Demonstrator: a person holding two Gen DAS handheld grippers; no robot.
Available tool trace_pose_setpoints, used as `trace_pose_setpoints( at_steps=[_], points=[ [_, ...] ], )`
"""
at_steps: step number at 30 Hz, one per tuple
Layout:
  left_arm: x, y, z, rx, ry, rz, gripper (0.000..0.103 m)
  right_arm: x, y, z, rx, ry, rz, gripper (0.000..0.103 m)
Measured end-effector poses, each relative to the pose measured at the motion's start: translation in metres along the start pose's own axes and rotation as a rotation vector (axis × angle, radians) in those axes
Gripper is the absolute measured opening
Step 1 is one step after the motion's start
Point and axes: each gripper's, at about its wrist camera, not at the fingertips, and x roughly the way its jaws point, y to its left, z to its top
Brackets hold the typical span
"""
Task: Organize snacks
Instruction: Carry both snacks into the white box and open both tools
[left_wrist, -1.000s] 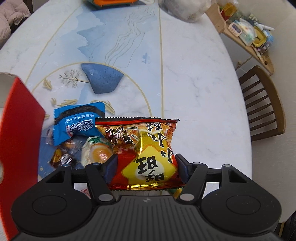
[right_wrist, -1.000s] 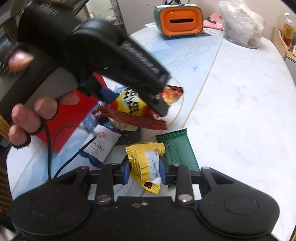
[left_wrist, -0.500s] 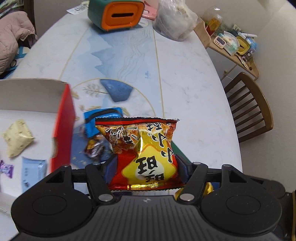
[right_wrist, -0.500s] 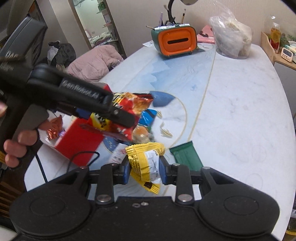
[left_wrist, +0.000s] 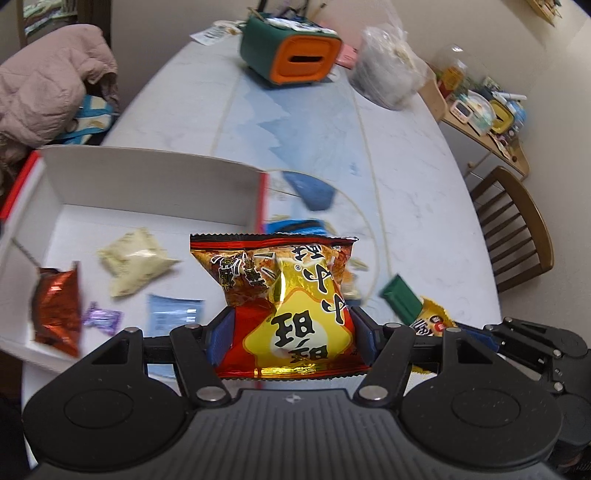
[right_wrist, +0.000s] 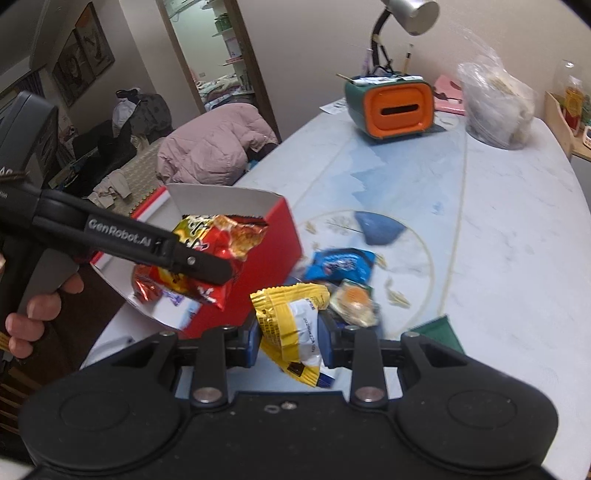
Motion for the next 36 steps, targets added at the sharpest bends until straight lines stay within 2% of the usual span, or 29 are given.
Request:
trace_pose_setpoints(
  at_steps=[13,23,27,36],
  points=[
    [-0.027,0.093,0.002,-0.046,-0.028,0.089,0.065,0.061,0.082,0.032,-0.062,0.018,0.02,0.03],
    [-0.02,0.154,0.008,-0.053,-0.008,0.168,0.065,0.123,0.124,0.044,-0.075,0.073,-0.014,0.03],
    [-0.008,0.168,0.01,-0.053,0.016,0.186,0.065,0.148,0.132,0.046,-0.066,0.101,-0.043,0.03],
    [0.015,0.17,0.01,0.024,0.044,0.213,0.065,0.185,0.144,0.04,-0.069,0.147,-0.085,0.03]
  ],
)
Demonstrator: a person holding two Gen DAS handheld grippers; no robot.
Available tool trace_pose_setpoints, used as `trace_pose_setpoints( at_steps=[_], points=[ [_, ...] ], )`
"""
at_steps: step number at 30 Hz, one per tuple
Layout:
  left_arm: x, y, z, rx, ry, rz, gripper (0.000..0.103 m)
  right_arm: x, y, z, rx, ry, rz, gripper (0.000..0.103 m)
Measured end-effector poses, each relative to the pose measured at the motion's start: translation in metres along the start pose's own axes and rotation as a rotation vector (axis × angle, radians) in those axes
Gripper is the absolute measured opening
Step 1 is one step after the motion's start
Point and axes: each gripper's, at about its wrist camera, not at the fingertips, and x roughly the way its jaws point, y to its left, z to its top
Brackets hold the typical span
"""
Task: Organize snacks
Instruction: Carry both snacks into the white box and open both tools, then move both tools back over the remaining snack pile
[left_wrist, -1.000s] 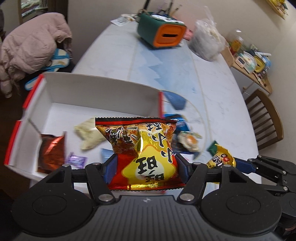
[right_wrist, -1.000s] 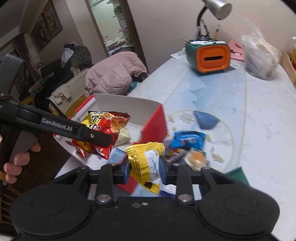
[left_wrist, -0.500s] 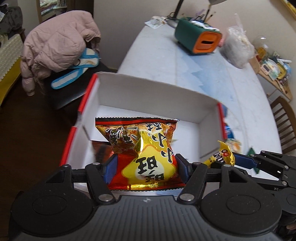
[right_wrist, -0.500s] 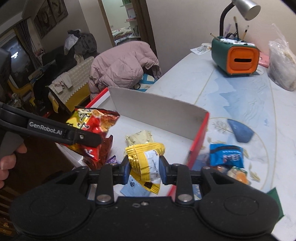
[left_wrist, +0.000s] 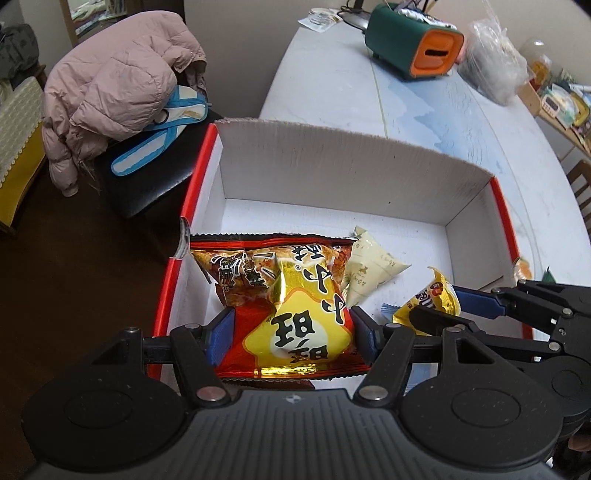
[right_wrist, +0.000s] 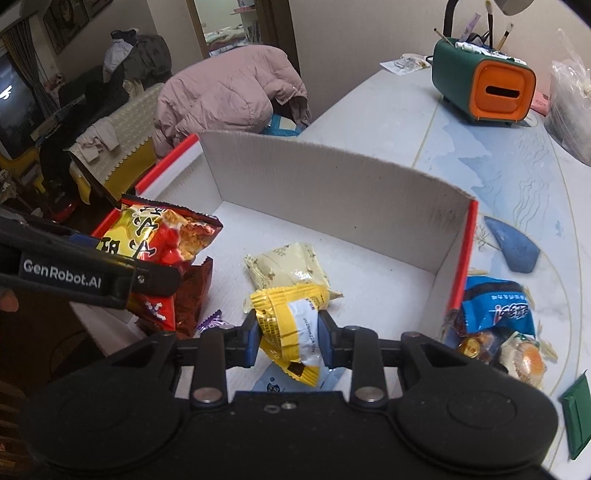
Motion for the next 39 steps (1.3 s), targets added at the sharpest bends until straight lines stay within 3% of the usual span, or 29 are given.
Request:
trace_pose_setpoints(
  at_steps=[8,22,27,39],
  points=[
    [0.009,-0.008,-0.004,0.078,-0.015,0.024,0.066,0.011,0.004,-0.003,-0.004,0.031,-0.01,0.032],
    [0.002,-0.008,-0.009,0.068,-0.035,0.009,0.067,0.003,0.008,-0.009,-0.009,0.02,0.007,0.046],
    [-0.005,-0.009,-0.012,0.061,-0.059,-0.015,0.068,-0.009,0.007,-0.011,-0.009,-0.012,0.015,0.061],
    [-0.041,-0.027,-0.023,0.077,-0.154,-0.074,0.07,-0.057,0.0,-0.019,-0.009,-0.101,0.048,0.08]
  ],
)
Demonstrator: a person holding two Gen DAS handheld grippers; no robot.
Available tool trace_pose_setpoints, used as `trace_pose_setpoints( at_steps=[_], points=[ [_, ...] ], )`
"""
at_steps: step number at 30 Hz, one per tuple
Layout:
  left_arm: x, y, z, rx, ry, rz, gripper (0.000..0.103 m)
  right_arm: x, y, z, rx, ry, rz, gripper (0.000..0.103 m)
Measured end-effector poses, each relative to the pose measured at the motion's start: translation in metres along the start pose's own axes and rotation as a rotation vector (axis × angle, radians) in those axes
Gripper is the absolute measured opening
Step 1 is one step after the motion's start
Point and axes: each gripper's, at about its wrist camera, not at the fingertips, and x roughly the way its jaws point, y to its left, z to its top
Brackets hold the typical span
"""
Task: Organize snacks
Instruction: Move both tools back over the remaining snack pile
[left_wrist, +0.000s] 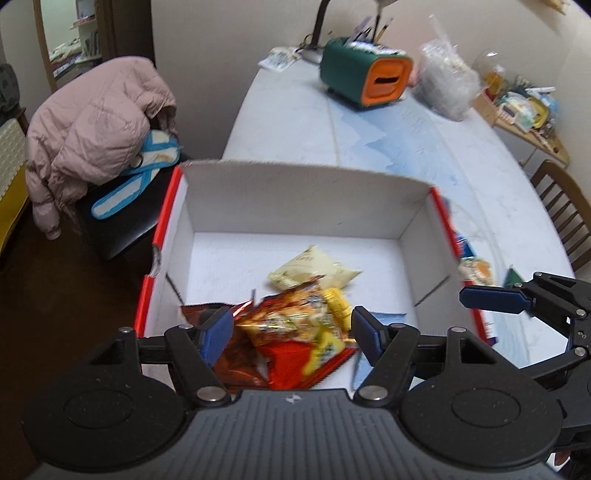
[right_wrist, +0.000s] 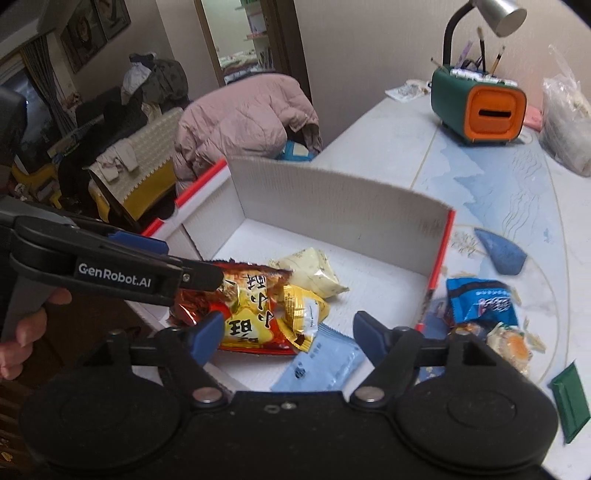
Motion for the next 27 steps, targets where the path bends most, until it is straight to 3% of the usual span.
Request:
trace_pose_setpoints(
  at_steps=[12,24,27],
  points=[
    [-0.028,-0.056,-0.002,0.072,-0.081,-0.088,0.08,-0.059,-0.024,-0.013,0.013,-0.08,-0.01,0.099],
    [-0.024,-0.112,-0.009,0.075,-0.091,-0.208,0.087,-0.113,-0.073,-0.044,0.012,-0.109,-0.086,0.103],
    [-0.02,-0.126,-0.012,0.072,-0.09,-0.234,0.095,-0.124,-0.09,-0.054,0.019,-0.109,-0.108,0.103]
  ],
)
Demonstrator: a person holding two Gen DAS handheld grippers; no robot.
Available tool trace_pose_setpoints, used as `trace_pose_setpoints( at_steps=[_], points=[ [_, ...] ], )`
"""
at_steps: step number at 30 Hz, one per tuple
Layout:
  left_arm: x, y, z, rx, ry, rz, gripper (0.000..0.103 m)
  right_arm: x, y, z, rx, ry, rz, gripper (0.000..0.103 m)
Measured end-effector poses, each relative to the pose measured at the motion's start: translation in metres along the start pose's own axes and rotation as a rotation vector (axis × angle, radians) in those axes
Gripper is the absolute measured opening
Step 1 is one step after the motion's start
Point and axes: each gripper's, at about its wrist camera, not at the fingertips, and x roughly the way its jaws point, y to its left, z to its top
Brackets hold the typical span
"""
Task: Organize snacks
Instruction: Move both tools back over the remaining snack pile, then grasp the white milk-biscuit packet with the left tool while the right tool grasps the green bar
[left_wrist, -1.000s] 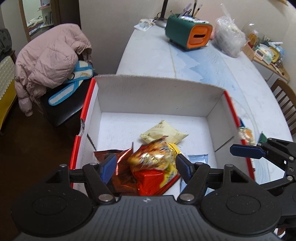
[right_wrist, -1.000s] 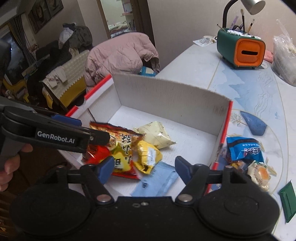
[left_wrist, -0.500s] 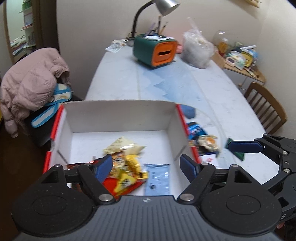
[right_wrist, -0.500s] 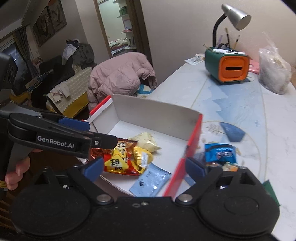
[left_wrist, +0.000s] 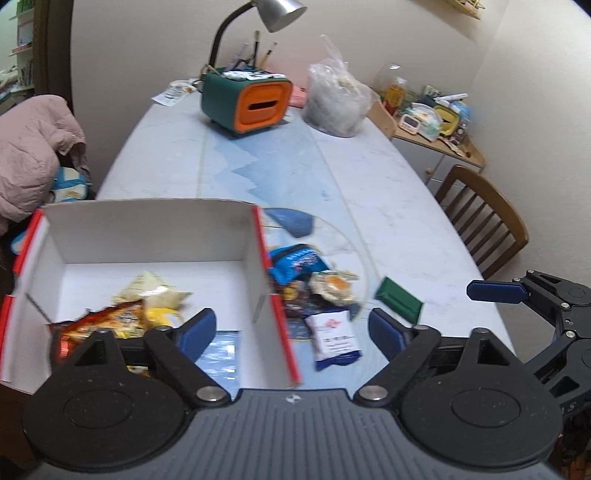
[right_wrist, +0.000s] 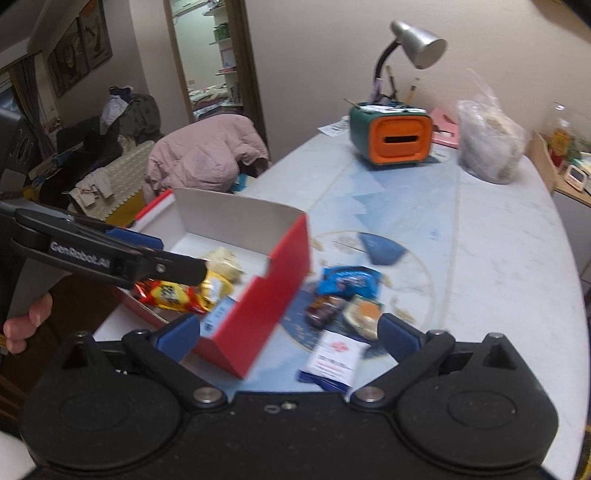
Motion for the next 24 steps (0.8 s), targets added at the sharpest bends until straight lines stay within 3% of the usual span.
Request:
trace_pose_setpoints(
  at_steps=[4,11,24],
  points=[
    [0.014,-0.02,-0.006,-0.01,0.008,-0.016,0.1,-0.01,-0.027,-0.012,0.005,0.004,-0.038,0.103],
    [0.046,-0.062,-0.021,0.013,0.01,0.035,0.1,-0.01,-0.075,-0.031,-0.017,0.029,-0.112,0.103],
    [0.112,-0.104,-0.034,-0.034,0.072,0.153,0.1,0.027,-0.148,-0.05,-0.039,0.099,-0.077,0.1]
  ],
)
